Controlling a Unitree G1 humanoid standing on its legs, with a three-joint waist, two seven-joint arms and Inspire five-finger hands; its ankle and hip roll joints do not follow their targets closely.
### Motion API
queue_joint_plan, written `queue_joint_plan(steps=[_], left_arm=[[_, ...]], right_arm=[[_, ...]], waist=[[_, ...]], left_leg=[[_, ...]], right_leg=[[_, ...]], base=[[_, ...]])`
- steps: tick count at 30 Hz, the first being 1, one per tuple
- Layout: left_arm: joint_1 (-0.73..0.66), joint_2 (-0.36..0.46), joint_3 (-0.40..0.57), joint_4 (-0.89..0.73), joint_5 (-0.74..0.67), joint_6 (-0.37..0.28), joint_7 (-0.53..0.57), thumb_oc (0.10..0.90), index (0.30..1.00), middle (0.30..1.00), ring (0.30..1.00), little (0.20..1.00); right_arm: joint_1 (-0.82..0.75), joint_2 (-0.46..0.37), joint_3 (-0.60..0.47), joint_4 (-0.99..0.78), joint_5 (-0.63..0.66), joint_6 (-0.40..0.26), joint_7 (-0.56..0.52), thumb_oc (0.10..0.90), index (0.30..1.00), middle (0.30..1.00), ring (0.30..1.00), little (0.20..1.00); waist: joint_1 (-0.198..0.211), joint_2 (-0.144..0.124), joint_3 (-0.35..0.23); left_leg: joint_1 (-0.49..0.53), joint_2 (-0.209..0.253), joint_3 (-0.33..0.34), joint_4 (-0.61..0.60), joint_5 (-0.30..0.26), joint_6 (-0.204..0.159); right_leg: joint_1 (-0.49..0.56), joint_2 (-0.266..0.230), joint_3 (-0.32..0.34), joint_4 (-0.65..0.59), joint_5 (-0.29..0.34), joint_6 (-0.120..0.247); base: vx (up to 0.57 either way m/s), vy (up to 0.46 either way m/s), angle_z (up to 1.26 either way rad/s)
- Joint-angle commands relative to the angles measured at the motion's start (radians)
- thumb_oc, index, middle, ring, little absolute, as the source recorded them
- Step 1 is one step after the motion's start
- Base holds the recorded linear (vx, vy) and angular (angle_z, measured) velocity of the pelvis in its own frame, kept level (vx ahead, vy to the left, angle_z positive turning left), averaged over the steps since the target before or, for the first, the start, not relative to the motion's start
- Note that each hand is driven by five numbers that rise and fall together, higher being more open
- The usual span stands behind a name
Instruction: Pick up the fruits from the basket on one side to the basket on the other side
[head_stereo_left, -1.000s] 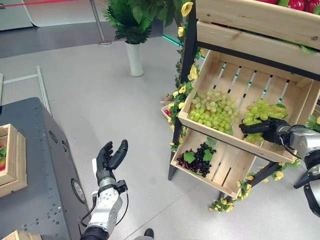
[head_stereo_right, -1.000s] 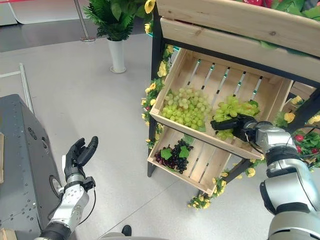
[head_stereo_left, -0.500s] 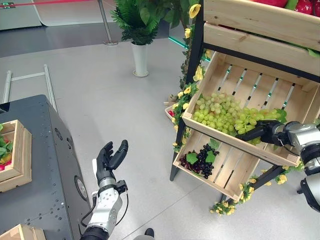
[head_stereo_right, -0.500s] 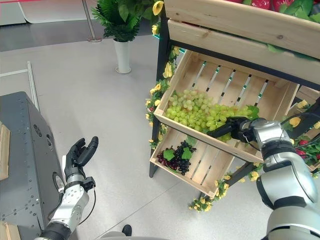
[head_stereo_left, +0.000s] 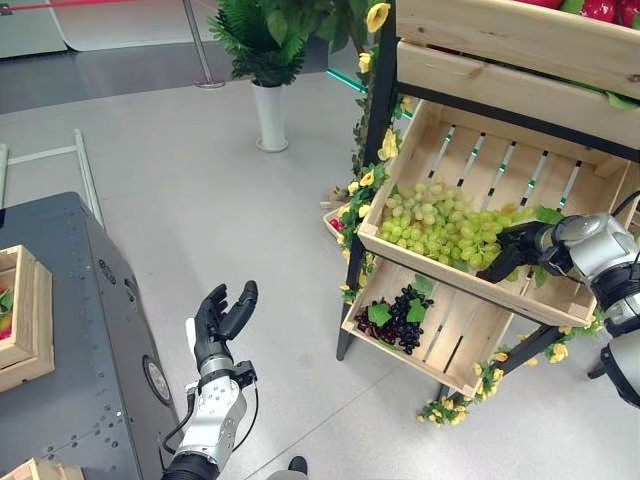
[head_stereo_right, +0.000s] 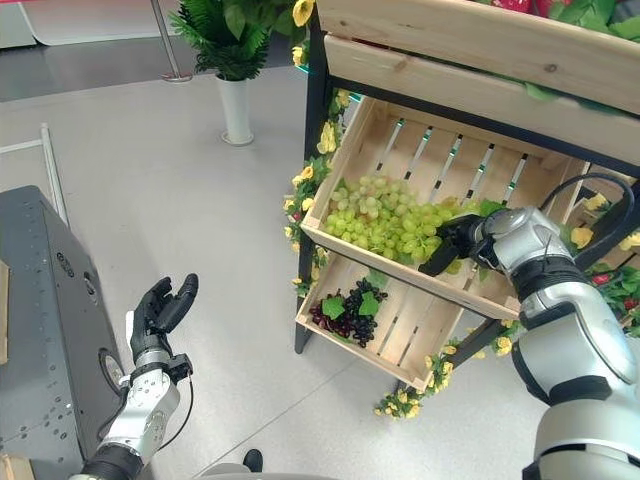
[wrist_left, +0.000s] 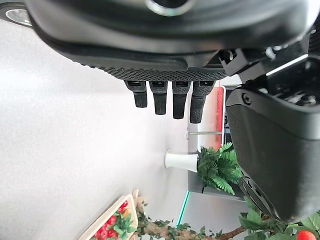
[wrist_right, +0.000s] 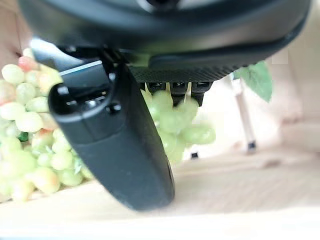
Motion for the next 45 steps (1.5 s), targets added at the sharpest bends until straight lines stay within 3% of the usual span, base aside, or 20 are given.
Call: queue_joint_plan(steps=[1, 11, 20, 25, 27, 28, 29, 31, 34, 40, 42, 44, 45], left_arm=[[-0.117, 0.066, -0.033, -0.086, 0.055, -0.070, 0.011, 0.800, 0.900, 0.900, 0.900, 0.900], [-0.077, 0.086, -0.001, -0.141, 0.053, -0.048, 0.015, 0.800, 0.900, 0.900, 0.900, 0.900], [-0.067, 0.089, 0.011, -0.174, 0.050, -0.024, 0.010, 0.800, 0.900, 0.900, 0.900, 0.900], [-0.073, 0.087, 0.016, -0.180, 0.052, -0.011, 0.010, 0.800, 0.900, 0.900, 0.900, 0.900], [-0.076, 0.079, 0.022, -0.170, 0.059, -0.019, -0.003, 0.800, 0.900, 0.900, 0.900, 0.900], [-0.076, 0.079, 0.023, -0.168, 0.060, -0.019, -0.005, 0.800, 0.900, 0.900, 0.900, 0.900], [-0.076, 0.070, 0.027, -0.160, 0.061, -0.013, -0.011, 0.800, 0.900, 0.900, 0.900, 0.900], [-0.071, 0.062, 0.032, -0.150, 0.057, -0.009, -0.019, 0.800, 0.900, 0.900, 0.900, 0.900], [-0.072, 0.033, 0.033, -0.100, 0.026, -0.012, -0.036, 0.800, 0.900, 0.900, 0.900, 0.900], [-0.048, -0.023, 0.021, -0.011, -0.049, -0.056, -0.084, 0.800, 0.900, 0.900, 0.900, 0.900], [-0.043, -0.040, 0.018, 0.020, -0.072, -0.073, -0.089, 0.800, 0.900, 0.900, 0.900, 0.900], [-0.042, -0.057, 0.017, 0.066, -0.064, -0.093, -0.091, 0.800, 0.900, 0.900, 0.900, 0.900], [-0.041, -0.061, 0.016, 0.072, -0.055, -0.094, -0.088, 0.800, 0.900, 0.900, 0.900, 0.900]], right_arm=[[-0.294, -0.189, 0.106, -0.112, -0.036, 0.036, -0.192, 0.800, 0.900, 0.900, 0.900, 0.900], [-0.320, -0.307, 0.107, -0.328, -0.191, 0.104, -0.244, 0.800, 0.900, 0.900, 0.900, 0.900], [-0.294, -0.330, 0.067, -0.468, -0.207, 0.122, -0.263, 0.800, 0.900, 0.900, 0.900, 0.900], [-0.234, -0.308, 0.023, -0.550, -0.061, 0.088, -0.349, 0.800, 0.900, 0.900, 0.900, 0.900], [-0.168, -0.270, -0.043, -0.625, 0.132, 0.029, -0.436, 0.800, 0.900, 0.900, 0.900, 0.900], [-0.155, -0.265, -0.055, -0.635, 0.153, 0.023, -0.438, 0.800, 0.900, 0.900, 0.900, 0.900], [-0.078, -0.234, -0.119, -0.707, 0.310, -0.022, -0.469, 0.800, 0.900, 0.900, 0.900, 0.900], [0.022, -0.199, -0.191, -0.767, 0.406, -0.067, -0.504, 0.800, 0.900, 0.900, 0.900, 0.900], [0.214, -0.082, -0.333, -0.843, 0.508, -0.157, -0.554, 0.800, 0.900, 0.900, 0.900, 0.900], [0.455, 0.144, -0.445, -0.897, 0.690, -0.321, -0.504, 0.800, 0.900, 0.900, 0.900, 0.900], [0.521, 0.229, -0.460, -0.936, 0.848, -0.365, -0.460, 0.800, 0.900, 0.900, 0.900, 0.900], [0.603, 0.354, -0.489, -0.944, 0.942, -0.462, -0.392, 0.800, 0.900, 0.900, 0.900, 0.900], [0.613, 0.375, -0.492, -0.945, 0.981, -0.465, -0.367, 0.800, 0.900, 0.900, 0.900, 0.900]], waist=[[-0.025, -0.051, -0.056], [-0.062, -0.049, -0.066], [-0.076, -0.049, -0.071], [-0.079, -0.048, -0.070], [-0.080, -0.045, -0.071], [-0.080, -0.045, -0.071], [-0.082, -0.041, -0.071], [-0.082, -0.036, -0.070], [-0.082, -0.026, -0.065], [-0.078, -0.008, -0.052], [-0.081, -0.001, -0.046], [-0.084, 0.008, -0.048], [-0.084, 0.011, -0.048]], left_leg=[[0.074, -0.014, 0.041, 0.002, -0.190, -0.025], [0.072, -0.015, 0.063, 0.002, -0.194, -0.022], [0.071, -0.013, 0.073, 0.002, -0.197, -0.021], [0.071, -0.012, 0.075, 0.002, -0.197, -0.021], [0.071, -0.012, 0.073, 0.002, -0.199, -0.021], [0.071, -0.012, 0.072, 0.002, -0.200, -0.022], [0.070, -0.012, 0.070, 0.002, -0.201, -0.022], [0.070, -0.011, 0.071, 0.002, -0.203, -0.021], [0.071, -0.009, 0.068, 0.002, -0.206, -0.019], [0.076, -0.008, 0.056, 0.002, -0.214, -0.012], [0.081, -0.008, 0.058, 0.002, -0.216, -0.010], [0.082, -0.008, 0.061, 0.002, -0.219, -0.008], [0.083, -0.009, 0.061, 0.002, -0.220, -0.007]], right_leg=[[-0.006, -0.001, -0.057, 0.006, -0.001, -0.033], [-0.019, 0.002, -0.027, 0.006, 0.001, -0.029], [-0.028, 0.006, -0.012, 0.006, -0.001, -0.026], [-0.029, 0.006, -0.011, 0.006, -0.003, -0.026], [-0.029, 0.006, -0.013, 0.006, -0.006, -0.028], [-0.029, 0.006, -0.013, 0.006, -0.006, -0.028], [-0.029, 0.005, -0.013, 0.006, -0.007, -0.029], [-0.029, 0.004, -0.015, 0.006, -0.008, -0.030], [-0.027, 0.003, -0.019, 0.006, -0.011, -0.032], [-0.022, 0.001, -0.026, 0.006, -0.016, -0.033], [-0.019, 0.001, -0.025, 0.006, -0.018, -0.034], [-0.019, 0.000, -0.025, 0.006, -0.020, -0.033], [-0.019, 0.000, -0.025, 0.006, -0.021, -0.033]], base=[[0.01, 0.005, -0.04], [0.01, 0.003, -0.08], [0.00, -0.002, -0.05], [-0.01, -0.005, -0.06], [0.00, 0.000, 0.00], [0.00, 0.000, 0.00], [0.00, 0.000, 0.00], [0.00, 0.000, 0.00], [0.00, 0.000, 0.00], [0.01, -0.017, 0.03], [0.01, -0.012, 0.04], [0.00, 0.000, 0.00], [0.00, 0.000, 0.00]])
